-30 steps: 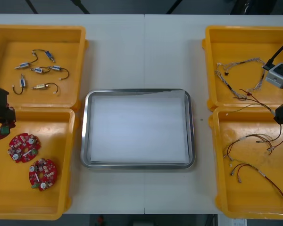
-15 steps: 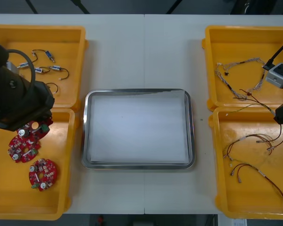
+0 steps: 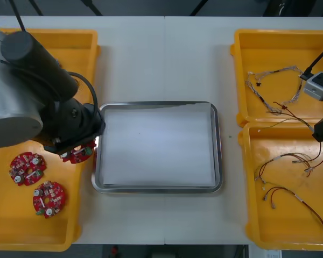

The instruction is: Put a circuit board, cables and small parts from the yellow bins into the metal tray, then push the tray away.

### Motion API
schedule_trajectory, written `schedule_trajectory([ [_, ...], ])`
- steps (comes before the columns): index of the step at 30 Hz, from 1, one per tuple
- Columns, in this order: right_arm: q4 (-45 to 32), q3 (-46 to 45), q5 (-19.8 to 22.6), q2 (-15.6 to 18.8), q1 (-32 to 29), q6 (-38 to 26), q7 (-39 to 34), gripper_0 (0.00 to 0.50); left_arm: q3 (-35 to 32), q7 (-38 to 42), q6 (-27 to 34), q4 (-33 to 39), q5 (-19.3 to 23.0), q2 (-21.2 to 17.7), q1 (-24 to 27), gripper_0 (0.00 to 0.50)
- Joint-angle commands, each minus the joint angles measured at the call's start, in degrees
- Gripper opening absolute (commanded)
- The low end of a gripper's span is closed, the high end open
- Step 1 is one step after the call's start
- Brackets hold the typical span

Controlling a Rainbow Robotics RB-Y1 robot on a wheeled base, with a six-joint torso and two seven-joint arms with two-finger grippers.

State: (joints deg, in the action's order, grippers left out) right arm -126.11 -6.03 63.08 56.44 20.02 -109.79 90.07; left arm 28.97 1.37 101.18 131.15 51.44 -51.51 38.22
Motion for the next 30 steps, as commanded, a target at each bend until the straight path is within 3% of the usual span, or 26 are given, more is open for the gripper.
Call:
schedule_trajectory([
  [1, -1.34, 0.14, -0.33, -0.19, 1.33, -0.21, -2.45, 0.000, 4.87, 8.65, 0.50, -0.46, -5.65, 5.28, 2.91, 0.000],
  [7, -1.34, 0.14, -0.33, -0.19, 1.33, -0.21, -2.45, 0.000, 10.32, 10.05, 0.33, -4.41, -13.12, 11.26, 2.91, 0.000],
  [13, -1.34, 0.14, -0.33, -0.19, 1.33, -0.21, -2.45, 0.000, 13.74, 10.14, -1.87, -9.51, -17.61, 15.56, 3.44, 0.000],
  [19, -1.34, 0.14, -0.33, -0.19, 1.33, -0.21, -2.45, 0.000, 14.18, 9.88, -3.27, -13.38, -18.05, 18.29, 3.44, 0.000],
  [30, -1.34, 0.14, -0.33, -0.19, 1.33, -0.21, -2.45, 0.000, 15.50, 9.70, -4.94, -15.05, -17.52, 19.17, 3.35, 0.000],
])
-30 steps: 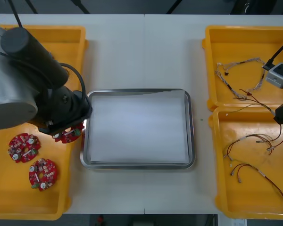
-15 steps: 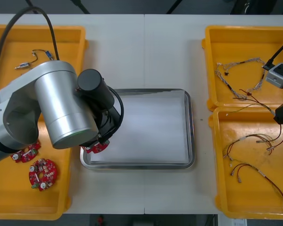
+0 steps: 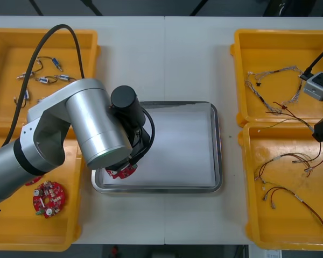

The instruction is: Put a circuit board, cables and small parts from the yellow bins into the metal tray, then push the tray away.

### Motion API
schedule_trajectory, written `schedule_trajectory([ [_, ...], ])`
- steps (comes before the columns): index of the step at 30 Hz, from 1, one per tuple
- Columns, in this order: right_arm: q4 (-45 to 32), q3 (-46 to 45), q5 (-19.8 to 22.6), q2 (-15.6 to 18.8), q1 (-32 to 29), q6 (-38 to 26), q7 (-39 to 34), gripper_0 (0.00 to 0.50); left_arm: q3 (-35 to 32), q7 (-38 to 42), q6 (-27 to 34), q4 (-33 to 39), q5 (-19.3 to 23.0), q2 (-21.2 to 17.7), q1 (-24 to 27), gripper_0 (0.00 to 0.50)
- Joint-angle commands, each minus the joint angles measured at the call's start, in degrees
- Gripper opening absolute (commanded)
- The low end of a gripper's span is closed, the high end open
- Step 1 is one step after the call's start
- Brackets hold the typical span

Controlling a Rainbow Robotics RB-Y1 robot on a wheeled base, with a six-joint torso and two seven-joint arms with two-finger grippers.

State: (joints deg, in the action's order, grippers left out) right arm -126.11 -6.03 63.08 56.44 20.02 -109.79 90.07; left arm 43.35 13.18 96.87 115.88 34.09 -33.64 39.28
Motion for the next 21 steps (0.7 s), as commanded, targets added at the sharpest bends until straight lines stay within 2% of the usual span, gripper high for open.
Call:
schedule_trajectory([
  [1, -1.33, 0.14, -0.32, -0.19, 1.33, -0.21, -2.45, 0.000, 1.21, -2.10, -0.54, 0.22, -0.17, 1.30, 2.29, 0.000],
  [17, -1.33, 0.14, -0.32, -0.19, 1.33, -0.21, -2.45, 0.000, 2.70, -2.19, -3.53, -3.82, -0.17, 1.38, 2.03, 0.003],
  [20, -1.33, 0.14, -0.32, -0.19, 1.33, -0.21, -2.45, 0.000, 2.62, -2.19, -3.53, -3.82, -0.17, 1.56, 2.03, 0.034],
  [21, -1.33, 0.14, -0.32, -0.19, 1.33, -0.21, -2.45, 0.000, 2.62, -2.10, -3.62, -3.82, -0.17, 1.47, 2.03, 0.060],
])
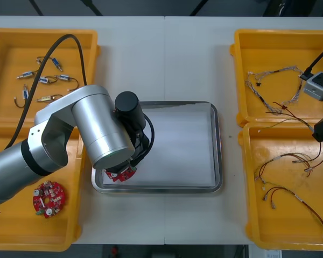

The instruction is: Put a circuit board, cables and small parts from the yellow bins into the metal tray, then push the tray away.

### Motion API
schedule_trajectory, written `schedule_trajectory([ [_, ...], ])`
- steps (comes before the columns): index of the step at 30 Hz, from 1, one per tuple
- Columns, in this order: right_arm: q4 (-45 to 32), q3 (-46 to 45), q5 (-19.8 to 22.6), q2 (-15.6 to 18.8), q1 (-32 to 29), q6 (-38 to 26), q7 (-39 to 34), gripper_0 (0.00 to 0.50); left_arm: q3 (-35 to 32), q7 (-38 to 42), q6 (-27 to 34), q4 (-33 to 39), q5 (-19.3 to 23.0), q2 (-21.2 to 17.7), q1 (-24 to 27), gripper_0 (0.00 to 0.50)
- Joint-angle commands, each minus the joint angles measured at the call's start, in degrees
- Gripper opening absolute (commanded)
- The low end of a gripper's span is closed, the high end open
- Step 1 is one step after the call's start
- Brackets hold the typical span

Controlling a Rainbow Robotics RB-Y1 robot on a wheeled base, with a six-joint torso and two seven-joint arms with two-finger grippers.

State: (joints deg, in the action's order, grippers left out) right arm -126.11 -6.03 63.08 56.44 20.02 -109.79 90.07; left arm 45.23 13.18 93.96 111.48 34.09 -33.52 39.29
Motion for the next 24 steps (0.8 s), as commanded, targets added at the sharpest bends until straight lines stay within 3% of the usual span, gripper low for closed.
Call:
schedule_trajectory([
  [1, -1.33, 0.14, -0.32, -0.19, 1.33, -0.21, -2.45, 0.000, 0.74, -2.01, -0.79, 0.58, -0.17, 1.44, 2.02, 0.109],
  [2, -1.33, 0.14, -0.32, -0.19, 1.33, -0.21, -2.45, 0.000, 0.74, -2.01, -0.88, 0.58, -0.17, 1.44, 2.02, 0.187],
  [3, -1.33, 0.14, -0.32, -0.19, 1.33, -0.21, -2.45, 0.000, 0.83, -2.01, -0.88, 0.58, -0.17, 1.35, 2.02, 0.224],
  [5, -1.33, 0.14, -0.32, -0.19, 1.33, -0.21, -2.45, 0.000, 0.83, -1.93, -0.88, 0.67, -0.17, 1.44, 2.11, 0.347],
  [8, -1.33, 0.14, -0.32, -0.19, 1.33, -0.21, -2.45, 0.000, 0.74, -1.93, -0.88, 0.67, -0.34, 1.44, 2.64, 0.452],
  [11, -1.33, 0.14, -0.32, -0.19, 1.33, -0.21, -2.45, 0.000, 0.74, -1.93, -0.79, 0.93, -0.34, 1.35, 3.43, 0.495],
  [15, -1.33, 0.14, -0.32, -0.19, 1.33, -0.21, -2.45, 0.000, 0.21, -1.84, 1.23, 1.81, 0.80, 1.18, 5.71, 0.500],
  [24, -1.33, 0.14, -0.32, -0.19, 1.33, -0.21, -2.45, 0.000, -8.40, -3.24, 10.28, 4.98, 12.75, -2.43, 12.39, 0.500],
])
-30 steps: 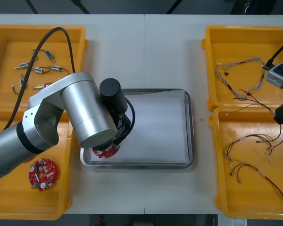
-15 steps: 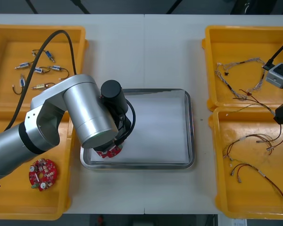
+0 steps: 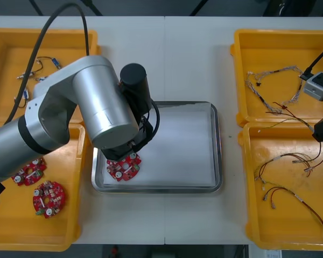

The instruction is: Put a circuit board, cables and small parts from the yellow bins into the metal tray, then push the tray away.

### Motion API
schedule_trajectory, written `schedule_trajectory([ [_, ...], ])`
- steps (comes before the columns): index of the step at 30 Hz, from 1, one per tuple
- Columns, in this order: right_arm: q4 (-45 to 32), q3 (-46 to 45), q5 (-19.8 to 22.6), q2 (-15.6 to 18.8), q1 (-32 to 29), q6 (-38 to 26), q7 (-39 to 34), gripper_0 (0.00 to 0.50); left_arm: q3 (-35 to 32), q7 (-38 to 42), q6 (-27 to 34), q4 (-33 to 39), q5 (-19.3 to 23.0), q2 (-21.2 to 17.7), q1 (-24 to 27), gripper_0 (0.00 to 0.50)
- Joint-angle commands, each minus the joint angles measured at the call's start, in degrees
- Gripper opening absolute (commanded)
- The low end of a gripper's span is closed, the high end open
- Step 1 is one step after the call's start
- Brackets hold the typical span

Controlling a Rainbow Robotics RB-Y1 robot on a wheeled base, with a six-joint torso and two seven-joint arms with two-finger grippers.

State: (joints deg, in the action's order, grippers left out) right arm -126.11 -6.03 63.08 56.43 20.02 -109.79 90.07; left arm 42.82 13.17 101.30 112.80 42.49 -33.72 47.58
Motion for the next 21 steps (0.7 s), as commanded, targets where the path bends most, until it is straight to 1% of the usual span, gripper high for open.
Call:
schedule_trajectory([
  [1, -1.33, 0.14, -0.32, -0.18, 1.33, -0.21, -2.45, 0.000, -7.93, -4.21, 3.72, 4.01, 6.02, -2.93, 4.37, 0.500],
  [2, -0.81, 1.55, -0.15, -0.54, 0.10, -0.21, -2.53, 0.000, -9.86, -5.53, 4.60, 4.27, 7.61, -3.63, 4.54, 0.500],
  [4, -0.81, 1.90, -0.06, -0.54, 0.10, -0.21, -2.53, 0.000, -12.67, -7.55, 6.01, 4.62, 9.89, -4.95, 4.72, 0.500],
  [7, -1.07, 2.52, 0.29, 0.08, 0.98, -0.21, -2.71, 0.000, -16.98, -10.89, 7.33, 4.80, 13.49, -7.32, 4.81, 0.500],
  [8, -1.16, 2.60, 1.00, 0.17, 1.33, -0.21, -2.71, 0.000, -18.47, -12.38, 7.50, 4.80, 14.72, -8.56, 4.81, 0.500],
  [9, -1.16, 2.60, 1.26, 0.25, 1.51, -0.21, -2.71, 0.000, -19.18, -13.08, 7.68, 4.80, 15.34, -9.17, 4.81, 0.500],
  [12, -1.77, 4.10, 3.28, 0.61, 3.18, -0.21, -2.53, 0.000, -22.43, -17.66, 8.03, 4.36, 18.50, -13.13, 4.81, 0.500],
  [15, -3.44, 7.17, 3.11, 1.22, 5.02, -0.21, -2.71, 0.000, -24.63, -21.87, 8.03, 2.69, 21.23, -16.20, 4.81, 0.500],
  [19, -5.02, 11.48, 2.58, 1.75, 7.22, 0.63, -2.62, 0.000, -26.74, -26.97, 7.94, -0.30, 22.81, -19.37, 4.81, 0.500],
  [21, -5.29, 14.21, 2.84, 1.75, 8.89, 2.48, -2.18, 0.000, -27.70, -30.22, 7.59, -2.41, 23.16, -21.21, 4.89, 0.500],
])
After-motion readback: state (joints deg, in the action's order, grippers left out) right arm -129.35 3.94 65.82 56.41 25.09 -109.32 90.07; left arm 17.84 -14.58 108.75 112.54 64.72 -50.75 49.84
